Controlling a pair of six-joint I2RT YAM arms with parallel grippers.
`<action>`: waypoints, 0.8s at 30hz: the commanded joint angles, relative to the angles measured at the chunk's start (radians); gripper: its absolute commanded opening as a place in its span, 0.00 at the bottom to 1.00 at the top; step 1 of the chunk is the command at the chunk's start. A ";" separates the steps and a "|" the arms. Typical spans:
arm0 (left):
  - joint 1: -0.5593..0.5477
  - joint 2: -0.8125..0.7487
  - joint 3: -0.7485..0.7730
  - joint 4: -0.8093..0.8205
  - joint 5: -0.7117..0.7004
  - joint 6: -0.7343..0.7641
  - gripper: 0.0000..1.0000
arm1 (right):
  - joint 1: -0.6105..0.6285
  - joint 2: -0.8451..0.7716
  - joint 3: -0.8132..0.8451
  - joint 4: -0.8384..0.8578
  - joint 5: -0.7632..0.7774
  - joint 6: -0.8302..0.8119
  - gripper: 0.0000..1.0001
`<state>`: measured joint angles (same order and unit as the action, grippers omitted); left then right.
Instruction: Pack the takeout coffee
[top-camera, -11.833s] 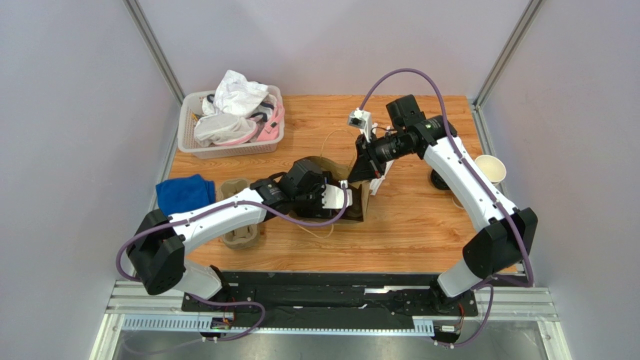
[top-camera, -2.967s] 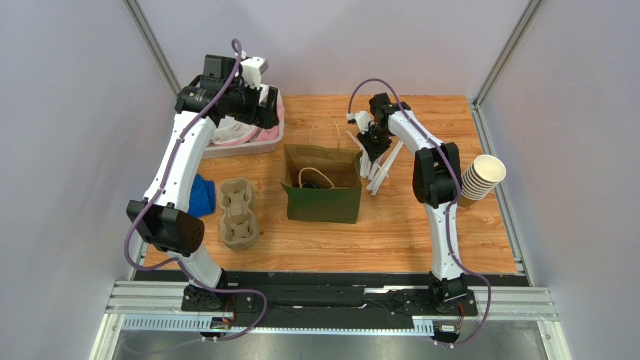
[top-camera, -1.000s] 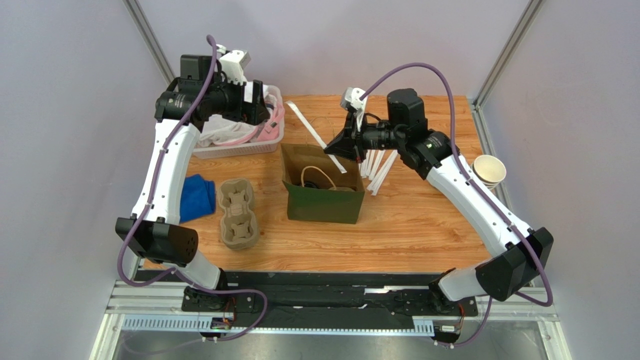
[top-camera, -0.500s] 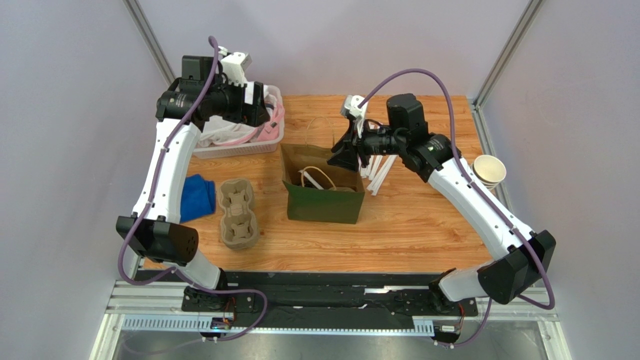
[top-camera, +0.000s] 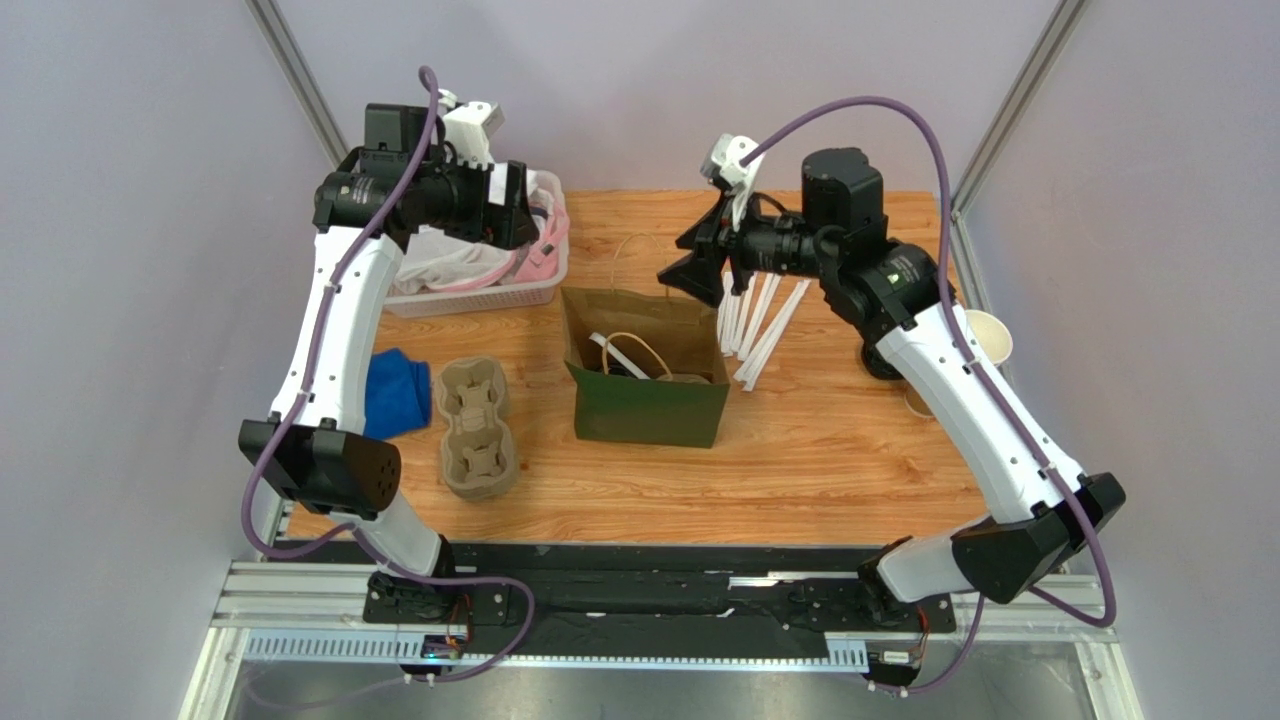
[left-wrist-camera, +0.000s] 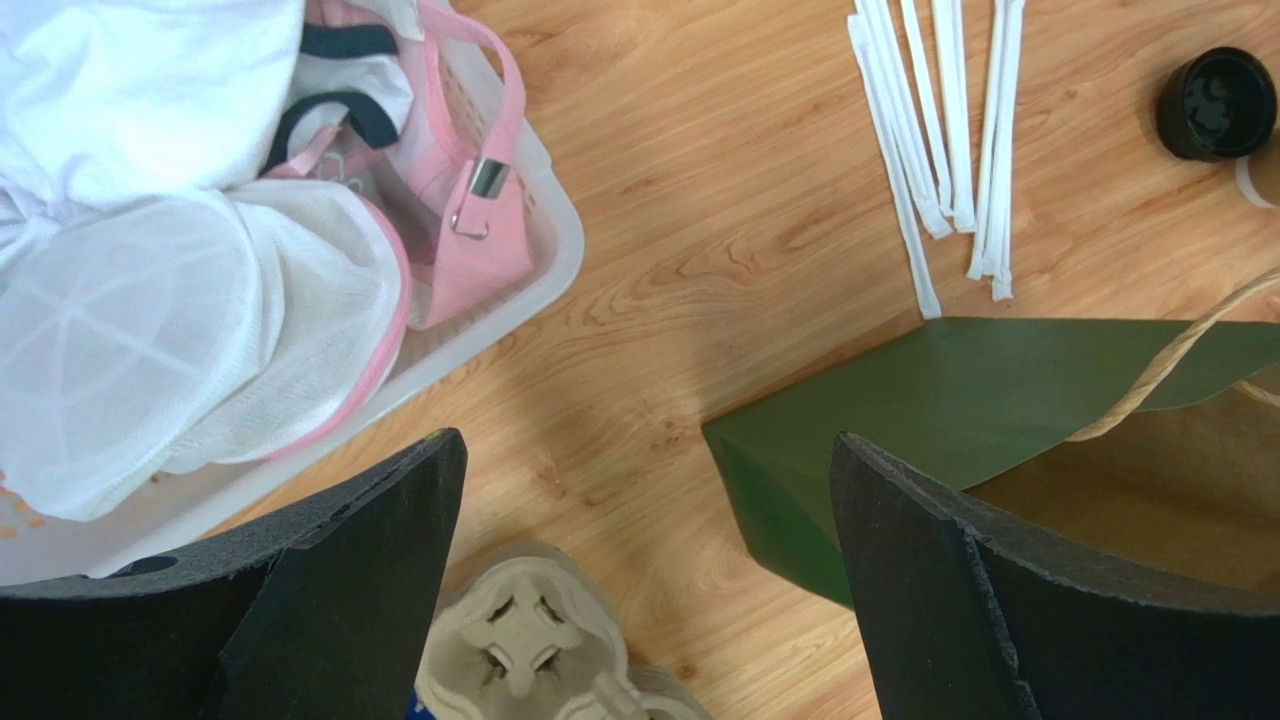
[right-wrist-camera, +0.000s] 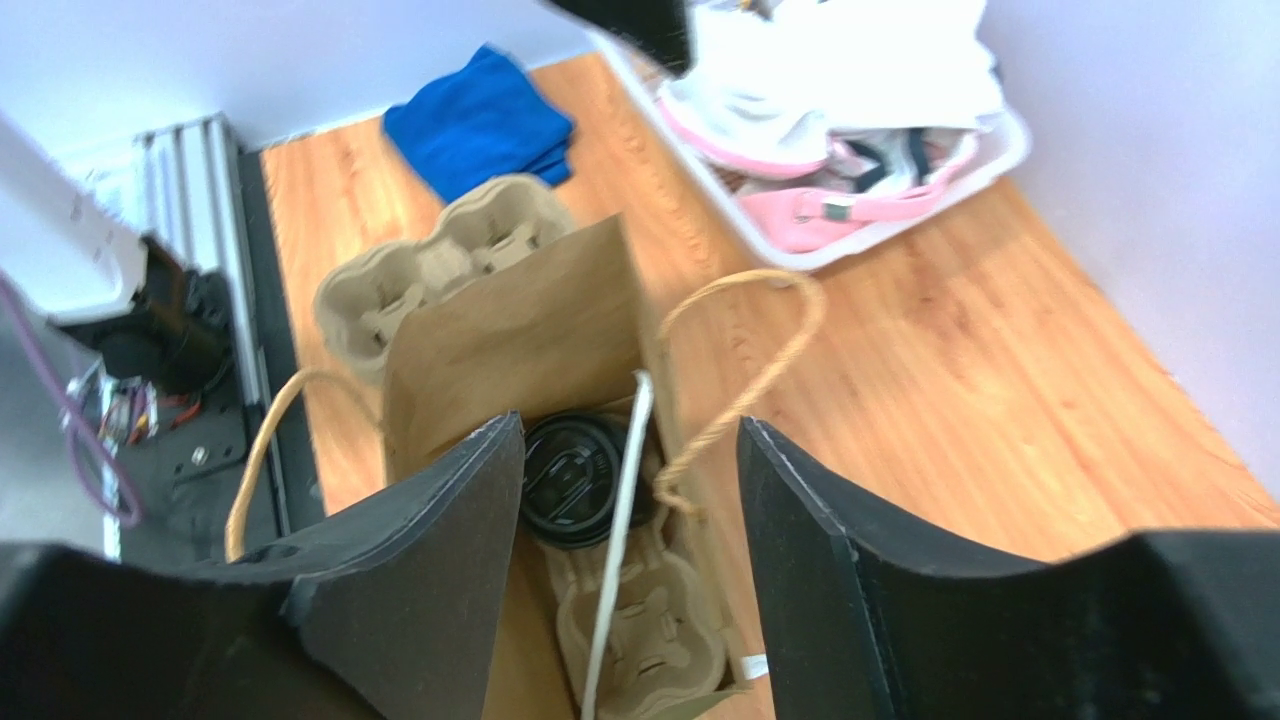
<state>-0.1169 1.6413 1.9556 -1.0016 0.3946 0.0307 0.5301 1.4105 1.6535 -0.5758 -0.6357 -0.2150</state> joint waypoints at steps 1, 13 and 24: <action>0.019 0.012 0.086 -0.020 0.046 0.025 0.99 | -0.062 0.039 0.118 -0.007 0.056 0.094 0.61; 0.086 0.054 0.194 -0.150 0.190 0.021 0.99 | -0.291 0.036 0.143 -0.133 0.129 0.207 0.91; 0.111 -0.122 -0.154 -0.135 0.112 0.090 0.99 | -0.374 -0.254 -0.273 -0.196 0.274 0.125 1.00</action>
<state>-0.0170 1.6352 1.8965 -1.1587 0.5575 0.0830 0.1658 1.2716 1.4712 -0.7547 -0.4145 -0.0582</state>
